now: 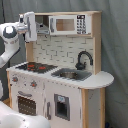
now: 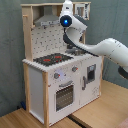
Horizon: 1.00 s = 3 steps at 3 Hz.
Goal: Play with the kitchen
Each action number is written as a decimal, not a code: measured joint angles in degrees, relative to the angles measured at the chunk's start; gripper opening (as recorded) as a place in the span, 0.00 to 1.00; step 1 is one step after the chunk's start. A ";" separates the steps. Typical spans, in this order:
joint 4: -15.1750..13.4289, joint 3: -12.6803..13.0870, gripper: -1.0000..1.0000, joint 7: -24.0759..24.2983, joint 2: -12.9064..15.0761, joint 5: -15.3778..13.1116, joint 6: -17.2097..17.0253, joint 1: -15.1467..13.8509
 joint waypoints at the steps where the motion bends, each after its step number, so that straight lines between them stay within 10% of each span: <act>1: -0.24 -0.58 0.00 -0.96 1.08 -0.03 -4.35 -3.48; 3: -7.12 -4.02 0.00 -3.87 0.89 -2.62 -9.69 -0.37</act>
